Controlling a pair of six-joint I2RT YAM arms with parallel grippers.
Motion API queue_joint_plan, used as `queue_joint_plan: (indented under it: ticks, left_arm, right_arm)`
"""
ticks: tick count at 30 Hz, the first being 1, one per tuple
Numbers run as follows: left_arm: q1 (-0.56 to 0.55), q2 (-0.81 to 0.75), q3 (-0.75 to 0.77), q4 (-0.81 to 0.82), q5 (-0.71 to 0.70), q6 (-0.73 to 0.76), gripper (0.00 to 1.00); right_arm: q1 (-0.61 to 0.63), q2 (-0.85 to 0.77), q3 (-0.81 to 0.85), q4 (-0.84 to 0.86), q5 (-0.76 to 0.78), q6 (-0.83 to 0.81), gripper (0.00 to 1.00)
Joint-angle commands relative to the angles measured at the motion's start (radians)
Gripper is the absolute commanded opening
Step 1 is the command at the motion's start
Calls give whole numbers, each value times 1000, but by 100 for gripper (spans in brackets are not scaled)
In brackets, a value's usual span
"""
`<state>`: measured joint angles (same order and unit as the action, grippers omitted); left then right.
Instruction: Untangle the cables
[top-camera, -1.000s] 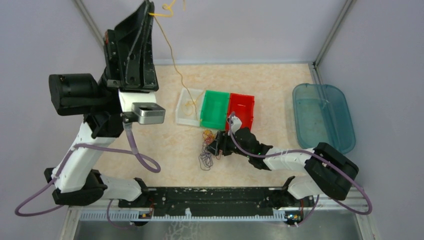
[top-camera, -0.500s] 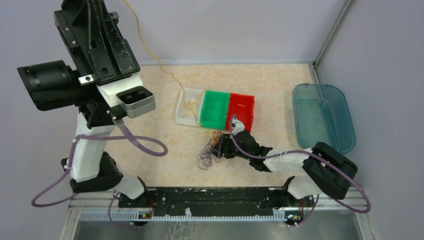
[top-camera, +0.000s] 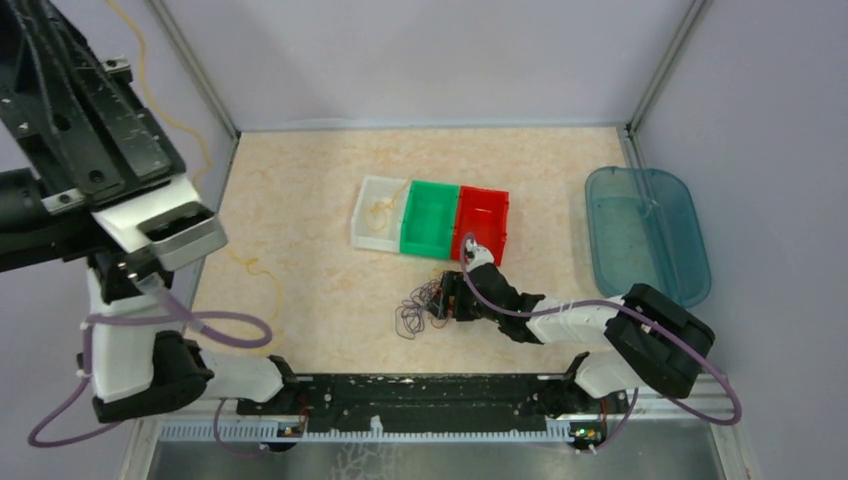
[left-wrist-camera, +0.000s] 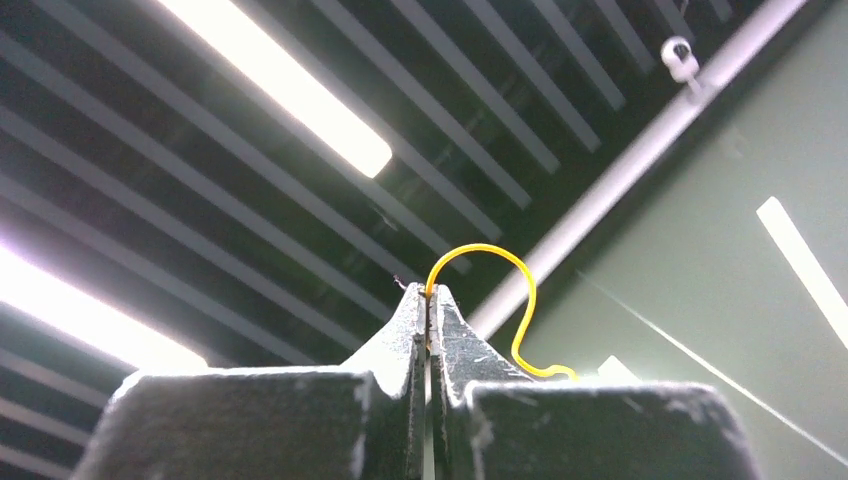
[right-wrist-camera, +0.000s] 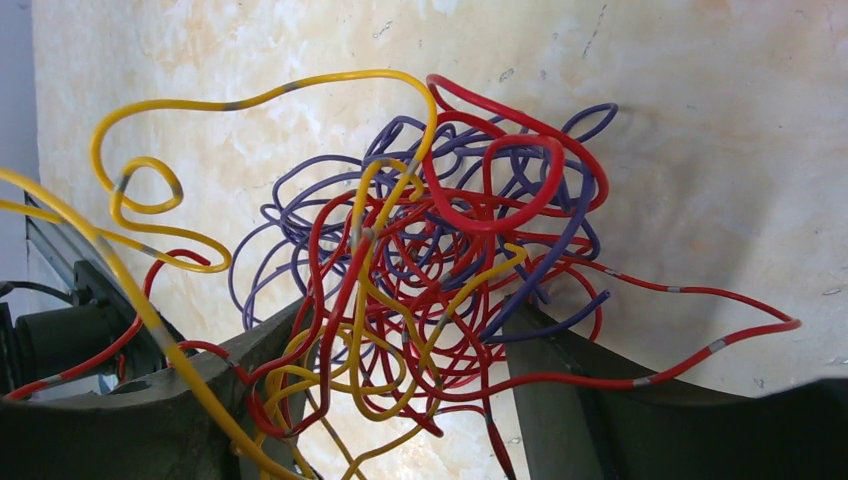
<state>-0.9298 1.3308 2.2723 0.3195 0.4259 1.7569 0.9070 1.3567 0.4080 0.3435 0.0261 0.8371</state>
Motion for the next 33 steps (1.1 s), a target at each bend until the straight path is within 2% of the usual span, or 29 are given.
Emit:
queue_joint_plan:
  ticks: [1, 4, 7, 14, 17, 23, 27, 33]
  left_arm:
    - [-1, -88, -147, -195, -266, -85, 0]
    - [-3, -143, -289, -359, -347, -99, 0]
    - [-2, -182, -432, -444, -397, -138, 0]
    - [2, -181, -644, -480, -513, -258, 0]
    - [35, -170, -711, -469, -502, -281, 0]
    - [183, -108, -674, -468, -440, -376, 0]
    - [281, -83, -665, -427, -403, -383, 0]
    - [336, -40, -614, -343, -361, -399, 0]
  right_arm:
    - [27, -79, 50, 5, -4, -61, 71]
    - [33, -128, 47, 9, -20, -94, 73]
    - [32, -180, 32, 22, -35, -121, 74]
    - [33, -237, 22, 51, -109, -163, 73]
    - [33, -264, 18, 54, -108, -161, 73]
    - [31, -309, 21, 41, -97, -144, 71]
    - [30, -317, 28, 28, -95, -145, 68]
    - [31, -316, 17, 30, -97, -136, 64]
